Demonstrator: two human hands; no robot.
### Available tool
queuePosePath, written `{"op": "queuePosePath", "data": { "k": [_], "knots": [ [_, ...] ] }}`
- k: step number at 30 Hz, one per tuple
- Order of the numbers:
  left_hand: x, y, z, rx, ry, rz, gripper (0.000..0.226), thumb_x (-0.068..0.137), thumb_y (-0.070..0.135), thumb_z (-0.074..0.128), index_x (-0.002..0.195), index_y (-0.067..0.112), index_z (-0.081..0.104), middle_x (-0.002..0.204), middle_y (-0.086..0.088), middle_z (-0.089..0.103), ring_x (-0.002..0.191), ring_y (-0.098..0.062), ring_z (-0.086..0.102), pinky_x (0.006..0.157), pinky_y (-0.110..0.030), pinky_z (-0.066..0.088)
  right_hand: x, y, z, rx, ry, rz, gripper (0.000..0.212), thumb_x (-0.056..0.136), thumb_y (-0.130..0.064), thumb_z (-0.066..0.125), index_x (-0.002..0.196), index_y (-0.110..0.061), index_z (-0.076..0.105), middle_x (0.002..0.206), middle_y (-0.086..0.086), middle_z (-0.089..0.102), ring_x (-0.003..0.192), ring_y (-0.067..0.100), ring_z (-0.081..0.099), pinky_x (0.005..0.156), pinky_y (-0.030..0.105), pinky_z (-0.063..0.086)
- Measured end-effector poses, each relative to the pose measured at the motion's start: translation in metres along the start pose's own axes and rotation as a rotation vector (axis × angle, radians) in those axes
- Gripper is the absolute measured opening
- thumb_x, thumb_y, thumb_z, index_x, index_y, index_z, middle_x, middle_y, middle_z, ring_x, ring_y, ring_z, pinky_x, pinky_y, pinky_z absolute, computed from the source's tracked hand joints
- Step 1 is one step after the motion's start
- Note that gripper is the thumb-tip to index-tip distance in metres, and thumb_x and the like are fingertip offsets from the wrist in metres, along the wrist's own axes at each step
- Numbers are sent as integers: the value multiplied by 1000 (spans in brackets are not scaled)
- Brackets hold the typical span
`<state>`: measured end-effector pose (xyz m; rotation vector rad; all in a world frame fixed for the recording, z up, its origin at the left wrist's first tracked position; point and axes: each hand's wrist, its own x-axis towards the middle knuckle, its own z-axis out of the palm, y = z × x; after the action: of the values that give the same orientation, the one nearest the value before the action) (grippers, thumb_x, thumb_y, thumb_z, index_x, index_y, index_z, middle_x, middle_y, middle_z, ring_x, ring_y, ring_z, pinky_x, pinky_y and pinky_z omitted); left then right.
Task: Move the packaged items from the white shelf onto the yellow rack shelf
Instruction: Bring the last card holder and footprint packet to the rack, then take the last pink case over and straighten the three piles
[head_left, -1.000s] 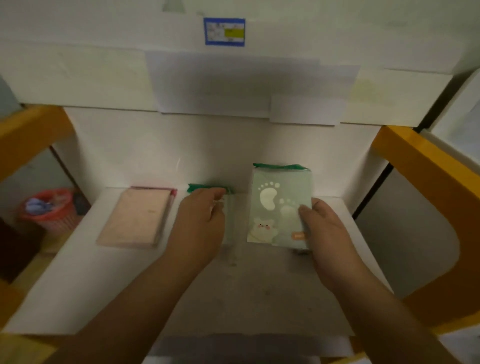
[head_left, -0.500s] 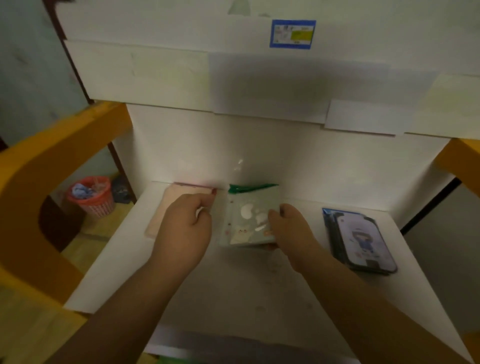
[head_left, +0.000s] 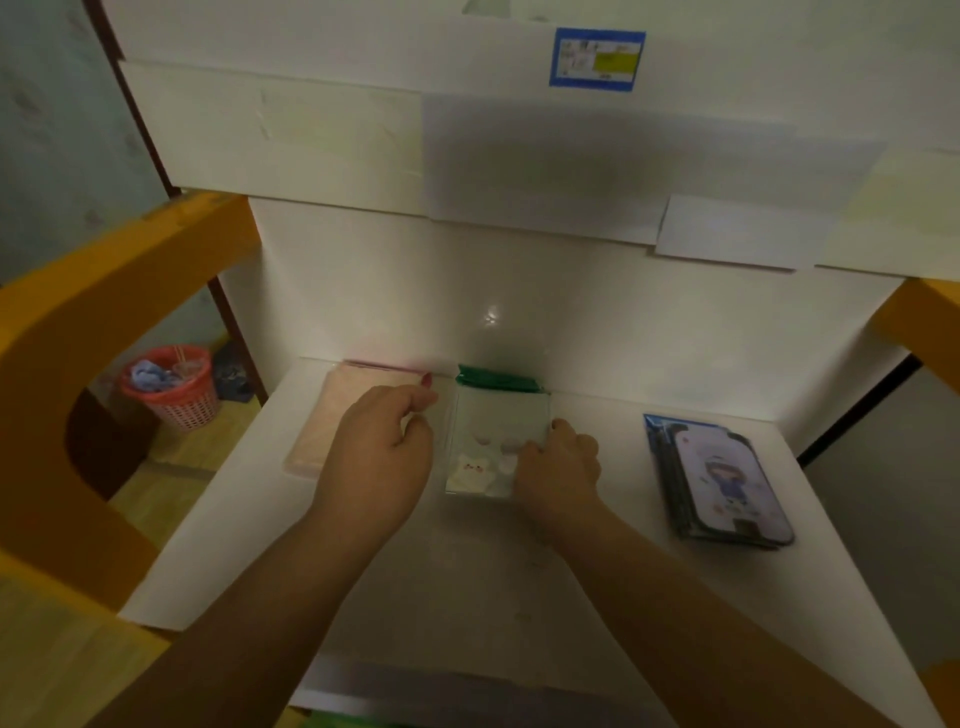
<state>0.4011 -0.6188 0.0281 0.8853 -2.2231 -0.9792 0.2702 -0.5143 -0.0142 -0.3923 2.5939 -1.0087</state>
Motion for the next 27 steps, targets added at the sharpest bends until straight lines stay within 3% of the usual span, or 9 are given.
{"op": "queuePosePath", "data": {
  "k": [6,9,11,14,18,21,24,27],
  "knots": [
    [1,5,2,25,-20,49,33,97,17,48,128,19,61,124,5,62,108,-6,52,97,-25,42,-5,-4,-3,-36,25,-5,59,97,-30,45,149,-19,22,141,10,29,127,29,32,106,40,30],
    [0,15,6,82,-55,105,34,96,21,50,128,23,59,124,2,63,109,-15,59,97,-39,50,-18,4,-17,-77,112,-121,65,95,-39,49,151,-21,20,142,8,30,129,27,32,107,41,29],
    [-1,26,11,104,-72,125,35,95,22,52,130,22,56,125,-1,60,109,-18,58,95,-41,52,-28,13,-31,-90,167,-232,66,94,-40,52,150,-22,23,142,6,32,130,25,33,109,40,29],
    [-6,47,20,102,-71,238,34,93,21,54,127,19,56,122,0,57,109,-18,54,94,-40,51,-43,26,-58,-165,216,-349,65,94,-41,52,150,-22,25,139,2,37,129,20,34,108,35,29],
    [-16,77,31,94,-87,363,34,91,22,55,125,18,57,119,1,56,109,-18,53,94,-35,48,-61,44,-103,-282,342,-447,58,89,-42,54,141,-21,40,127,0,48,119,18,41,95,28,30],
    [-29,105,39,96,-81,457,38,92,23,55,129,16,55,125,-1,56,114,-16,51,96,-27,39,-80,53,-143,-303,381,-520,52,90,-38,57,138,-25,41,127,-5,42,116,9,37,97,23,31],
    [-45,139,46,66,-69,530,40,91,20,57,130,16,55,125,1,55,112,-10,48,95,-26,38,-100,61,-186,-293,431,-606,49,92,-34,57,137,-23,42,130,-8,40,115,-2,28,93,7,22],
    [-66,176,60,23,-45,591,41,89,21,57,129,16,56,120,6,53,102,-10,49,89,-29,42,-124,77,-229,-310,537,-625,48,92,-35,58,136,-21,45,129,-8,42,120,3,34,92,4,22]
  ]
}}
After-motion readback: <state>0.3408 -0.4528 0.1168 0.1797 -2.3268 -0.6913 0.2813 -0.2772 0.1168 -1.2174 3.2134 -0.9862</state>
